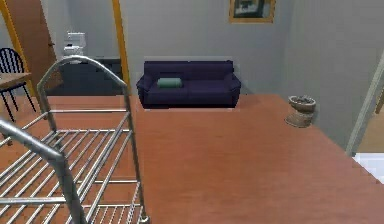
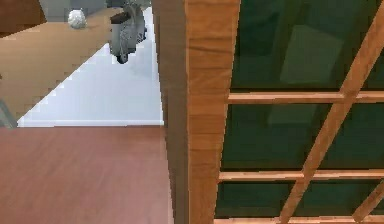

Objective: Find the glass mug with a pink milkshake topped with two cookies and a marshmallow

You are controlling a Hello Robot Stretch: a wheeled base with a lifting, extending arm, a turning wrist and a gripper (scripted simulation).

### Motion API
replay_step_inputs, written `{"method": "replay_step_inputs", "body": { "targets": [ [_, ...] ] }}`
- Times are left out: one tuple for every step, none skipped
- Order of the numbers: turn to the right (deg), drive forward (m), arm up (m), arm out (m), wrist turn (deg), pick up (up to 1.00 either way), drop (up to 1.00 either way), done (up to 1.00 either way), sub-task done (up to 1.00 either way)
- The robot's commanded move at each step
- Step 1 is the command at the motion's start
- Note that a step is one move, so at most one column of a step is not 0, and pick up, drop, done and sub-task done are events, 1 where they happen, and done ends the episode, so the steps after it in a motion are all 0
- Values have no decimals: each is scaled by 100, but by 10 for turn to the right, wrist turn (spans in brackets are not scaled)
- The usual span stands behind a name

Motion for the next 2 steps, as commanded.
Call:
{"method": "replay_step_inputs", "body": {
  "targets": [
    [240,0,0,0,0,0,0,0,0],
    [0,70,0,0,0,0,0,0,0]
  ]
}}
